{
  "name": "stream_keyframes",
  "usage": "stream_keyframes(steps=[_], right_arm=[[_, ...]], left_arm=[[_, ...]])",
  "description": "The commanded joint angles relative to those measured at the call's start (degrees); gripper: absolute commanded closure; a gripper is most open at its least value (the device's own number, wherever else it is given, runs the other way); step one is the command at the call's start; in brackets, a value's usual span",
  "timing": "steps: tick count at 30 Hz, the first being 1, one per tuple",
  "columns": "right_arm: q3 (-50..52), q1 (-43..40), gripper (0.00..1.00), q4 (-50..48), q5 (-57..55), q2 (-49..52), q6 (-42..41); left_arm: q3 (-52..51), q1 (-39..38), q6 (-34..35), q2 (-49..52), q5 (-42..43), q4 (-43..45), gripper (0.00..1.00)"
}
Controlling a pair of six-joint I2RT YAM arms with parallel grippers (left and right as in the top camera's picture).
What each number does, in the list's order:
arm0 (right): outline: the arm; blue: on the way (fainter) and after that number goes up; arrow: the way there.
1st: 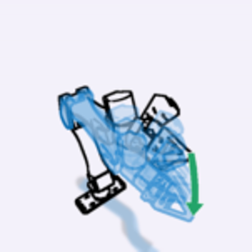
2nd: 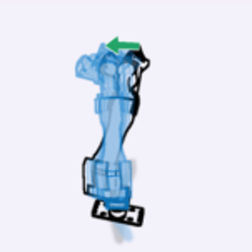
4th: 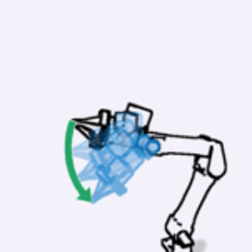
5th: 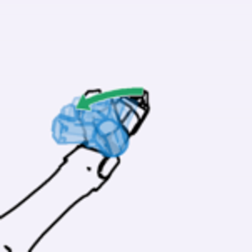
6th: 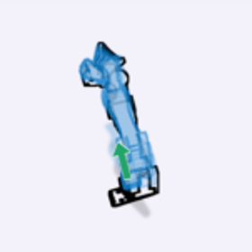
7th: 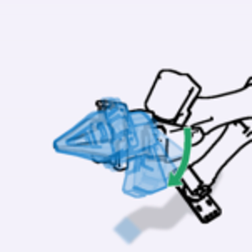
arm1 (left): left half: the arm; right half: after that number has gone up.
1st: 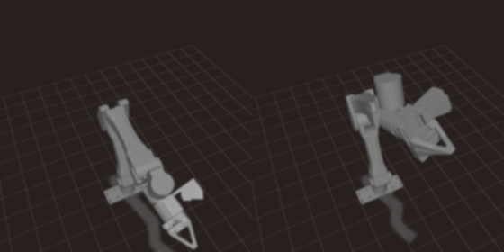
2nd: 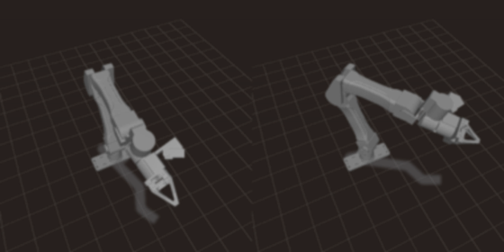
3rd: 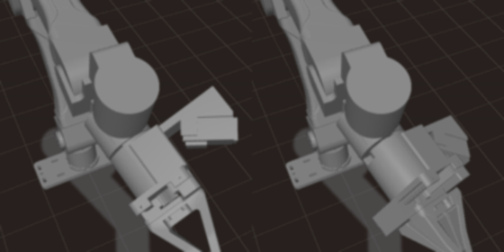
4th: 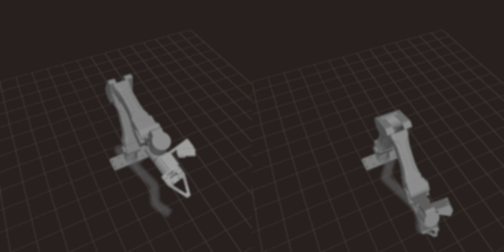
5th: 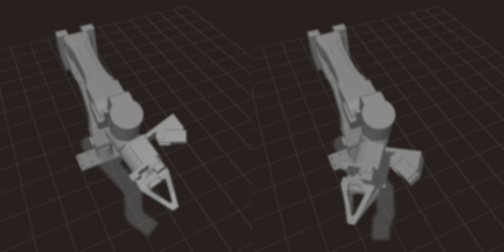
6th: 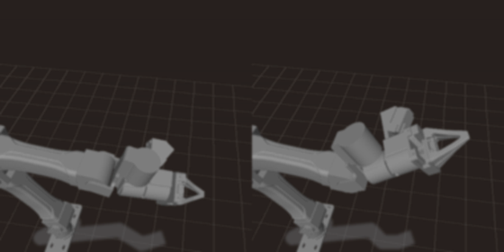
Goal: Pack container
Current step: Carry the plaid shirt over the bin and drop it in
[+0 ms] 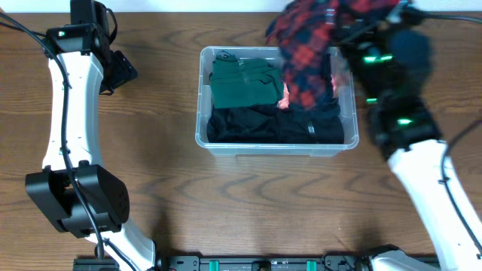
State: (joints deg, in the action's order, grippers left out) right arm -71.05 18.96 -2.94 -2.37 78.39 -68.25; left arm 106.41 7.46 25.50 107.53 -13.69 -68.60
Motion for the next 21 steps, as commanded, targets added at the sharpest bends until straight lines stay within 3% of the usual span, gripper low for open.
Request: stream_keyframes(steps=[1, 4, 10, 21], right_arm=[[-0.46, 8.0, 0.99, -2.47, -19.34, 2.49, -7.48], [-0.46, 13.7, 0.99, -6.01, -27.23, 6.05, -12.11], [-0.46, 18.23, 0.99, -16.33, -29.35, 13.4, -12.41], [-0.46, 18.25, 0.99, -13.7, -25.83, 18.27, -14.43]], left_arm=[[-0.26, 0.24, 0.11, 0.35, -0.24, -0.15, 0.02], [-0.26, 0.24, 0.11, 0.35, -0.24, -0.17, 0.02], [-0.26, 0.24, 0.11, 0.35, -0.24, -0.17, 0.02], [-0.26, 0.24, 0.11, 0.35, -0.24, -0.17, 0.02]])
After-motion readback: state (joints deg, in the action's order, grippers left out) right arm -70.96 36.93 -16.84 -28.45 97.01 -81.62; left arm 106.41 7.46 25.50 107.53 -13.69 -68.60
